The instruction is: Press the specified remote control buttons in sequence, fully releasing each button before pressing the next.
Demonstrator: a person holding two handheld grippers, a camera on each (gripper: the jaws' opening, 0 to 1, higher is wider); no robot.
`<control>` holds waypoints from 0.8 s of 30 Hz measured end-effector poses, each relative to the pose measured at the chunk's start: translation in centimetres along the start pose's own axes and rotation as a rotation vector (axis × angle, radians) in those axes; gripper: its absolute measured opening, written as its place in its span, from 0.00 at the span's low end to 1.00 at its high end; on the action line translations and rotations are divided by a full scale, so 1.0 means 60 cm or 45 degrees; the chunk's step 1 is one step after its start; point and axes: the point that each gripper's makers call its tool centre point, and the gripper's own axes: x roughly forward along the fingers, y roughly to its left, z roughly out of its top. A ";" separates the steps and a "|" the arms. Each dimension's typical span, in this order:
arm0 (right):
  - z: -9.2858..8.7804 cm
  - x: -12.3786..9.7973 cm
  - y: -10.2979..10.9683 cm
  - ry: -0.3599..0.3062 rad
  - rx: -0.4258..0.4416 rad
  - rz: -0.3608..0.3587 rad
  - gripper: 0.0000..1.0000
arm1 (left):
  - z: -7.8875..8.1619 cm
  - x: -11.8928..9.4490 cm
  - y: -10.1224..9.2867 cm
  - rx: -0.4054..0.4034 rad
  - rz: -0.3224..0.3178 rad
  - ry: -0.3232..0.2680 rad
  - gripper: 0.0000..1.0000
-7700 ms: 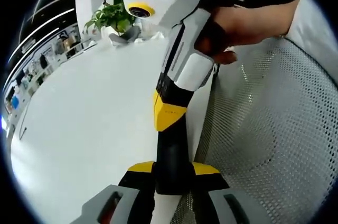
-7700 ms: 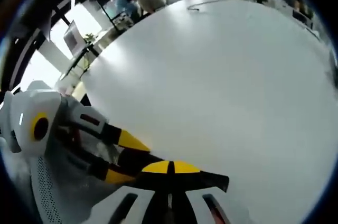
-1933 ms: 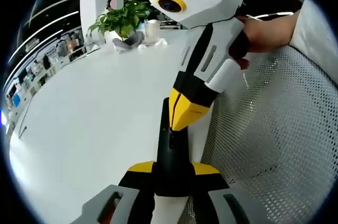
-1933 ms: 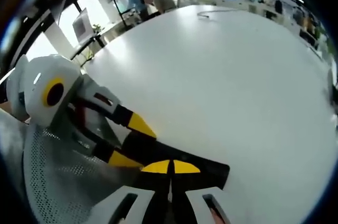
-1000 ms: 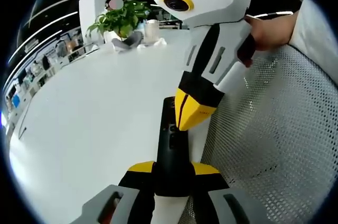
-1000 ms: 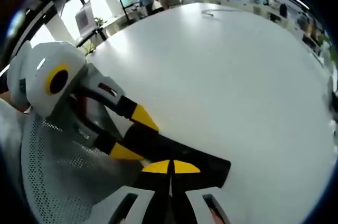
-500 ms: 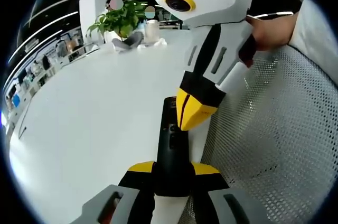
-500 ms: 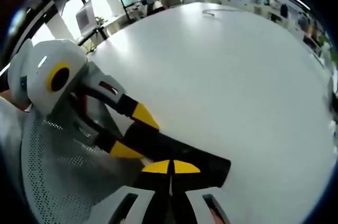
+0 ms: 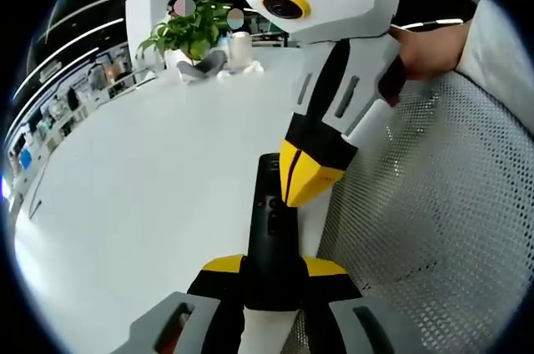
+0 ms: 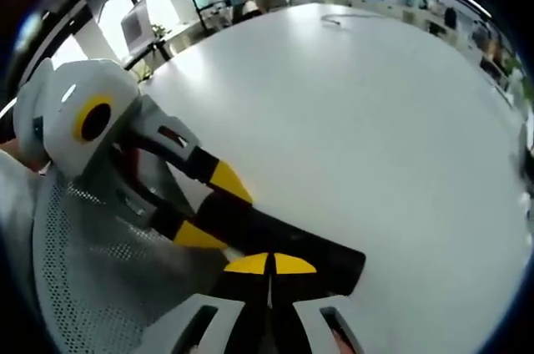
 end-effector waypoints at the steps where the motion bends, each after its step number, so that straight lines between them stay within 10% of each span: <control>1: -0.001 0.000 0.000 0.001 -0.007 0.000 0.00 | 0.000 0.000 0.000 0.000 -0.001 0.000 0.24; 24: 0.002 0.005 -0.001 -0.003 -0.043 -0.006 0.00 | 0.000 0.000 0.000 0.007 0.002 0.004 0.25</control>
